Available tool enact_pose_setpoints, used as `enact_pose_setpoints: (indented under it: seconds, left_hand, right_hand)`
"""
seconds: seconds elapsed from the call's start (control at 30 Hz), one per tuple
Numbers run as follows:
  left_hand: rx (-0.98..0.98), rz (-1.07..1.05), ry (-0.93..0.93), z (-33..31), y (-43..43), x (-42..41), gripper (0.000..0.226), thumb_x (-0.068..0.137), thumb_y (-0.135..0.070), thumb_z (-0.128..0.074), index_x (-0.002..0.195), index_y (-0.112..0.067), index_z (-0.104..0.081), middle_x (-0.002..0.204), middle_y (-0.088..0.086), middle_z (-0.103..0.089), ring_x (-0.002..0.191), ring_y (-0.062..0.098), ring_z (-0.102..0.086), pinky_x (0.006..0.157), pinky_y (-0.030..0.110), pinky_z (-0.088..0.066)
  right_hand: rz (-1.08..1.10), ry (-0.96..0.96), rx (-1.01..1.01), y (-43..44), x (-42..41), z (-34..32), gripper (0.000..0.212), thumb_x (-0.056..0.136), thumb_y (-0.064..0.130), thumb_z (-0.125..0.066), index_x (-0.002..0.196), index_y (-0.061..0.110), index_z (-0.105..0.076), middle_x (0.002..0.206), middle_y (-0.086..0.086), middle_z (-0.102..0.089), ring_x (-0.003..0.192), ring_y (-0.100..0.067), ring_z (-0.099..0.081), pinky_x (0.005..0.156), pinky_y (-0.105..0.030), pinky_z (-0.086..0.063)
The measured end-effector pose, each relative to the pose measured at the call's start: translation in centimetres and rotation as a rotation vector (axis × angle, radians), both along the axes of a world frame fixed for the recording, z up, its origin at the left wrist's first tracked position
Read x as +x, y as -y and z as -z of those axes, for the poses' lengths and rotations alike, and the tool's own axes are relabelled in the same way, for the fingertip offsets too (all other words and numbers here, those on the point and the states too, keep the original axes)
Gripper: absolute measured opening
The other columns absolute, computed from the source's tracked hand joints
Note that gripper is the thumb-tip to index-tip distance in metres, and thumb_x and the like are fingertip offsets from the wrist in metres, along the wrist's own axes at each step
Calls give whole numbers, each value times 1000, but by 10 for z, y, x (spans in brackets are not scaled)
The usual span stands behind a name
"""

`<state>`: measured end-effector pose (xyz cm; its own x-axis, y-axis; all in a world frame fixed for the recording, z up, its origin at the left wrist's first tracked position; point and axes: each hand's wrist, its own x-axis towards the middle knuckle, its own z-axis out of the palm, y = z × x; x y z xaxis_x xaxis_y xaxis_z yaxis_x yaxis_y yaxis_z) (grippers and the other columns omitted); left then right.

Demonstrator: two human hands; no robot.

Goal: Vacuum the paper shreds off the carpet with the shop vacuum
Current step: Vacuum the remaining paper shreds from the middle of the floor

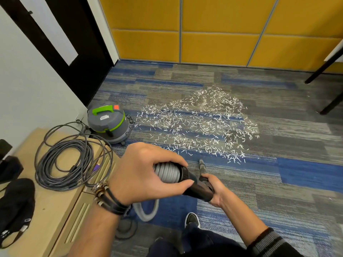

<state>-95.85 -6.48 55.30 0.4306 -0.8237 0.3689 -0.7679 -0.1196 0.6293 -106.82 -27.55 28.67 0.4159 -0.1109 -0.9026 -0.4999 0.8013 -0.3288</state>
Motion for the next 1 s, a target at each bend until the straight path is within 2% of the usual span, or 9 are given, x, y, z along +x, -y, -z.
enact_pose_setpoints:
  seconds: [0.13,0.27,0.37,0.57,0.67,0.83,0.87,1.0]
  left_hand:
    - [20,11,-2,11,-3,5,25,69,-42,-94,87,-28,-82,85,-19,-77,77,-5,-71,71,27,-59]
    - [55,-53,-9,17,-33,28,25,68,-41,-93,87,-30,-82,86,-21,-77,78,-7,-71,71,28,-59]
    - [57,-116,0,12,-63,49,25,68,-41,-92,87,-30,-82,87,-21,-77,81,-6,-72,73,28,-60]
    - [54,-147,66,-2,-94,74,24,70,-46,-89,87,-30,-82,86,-20,-78,79,-3,-72,72,29,-59]
    - [47,-121,39,-2,-104,85,26,69,-48,-90,86,-31,-82,84,-19,-77,76,0,-73,70,30,-58]
    - [-21,-50,-18,-1,-105,92,28,67,-43,-94,86,-28,-82,83,-20,-76,74,-3,-70,70,26,-58]
    - [-33,-46,-23,-1,-106,93,27,67,-42,-94,86,-27,-82,83,-20,-76,74,-4,-70,70,25,-57]
    - [-72,-79,22,3,-116,95,25,69,-39,-94,87,-25,-83,85,-19,-77,74,-1,-71,69,27,-58]
  right_hand:
    - [-9,-33,-34,-2,14,4,27,100,32,-47,105,7,-54,80,-16,-62,67,-29,-60,67,-36,-52]
    - [-57,-67,-50,-34,51,7,28,101,32,-41,101,7,-52,82,-17,-62,69,-30,-61,74,-38,-53]
    - [-129,-51,-85,-62,85,9,27,99,31,-42,109,7,-50,87,-18,-60,72,-30,-60,85,-42,-52]
    - [-243,41,4,-116,141,-5,31,99,29,-41,115,9,-58,103,-20,-62,84,-32,-62,85,-45,-53]
    - [-271,43,2,-128,143,-5,36,98,32,-42,123,9,-52,116,-21,-56,91,-34,-60,90,-49,-51]
    - [-214,-3,-21,-116,123,4,33,96,33,-46,120,11,-49,119,-19,-51,95,-34,-57,100,-50,-46]
    - [-202,-17,-13,-113,120,7,32,95,33,-47,119,11,-48,118,-19,-51,94,-34,-57,99,-49,-47]
    - [-166,-3,23,-108,124,1,33,99,30,-45,113,3,-54,101,-22,-60,80,-33,-61,75,-43,-57]
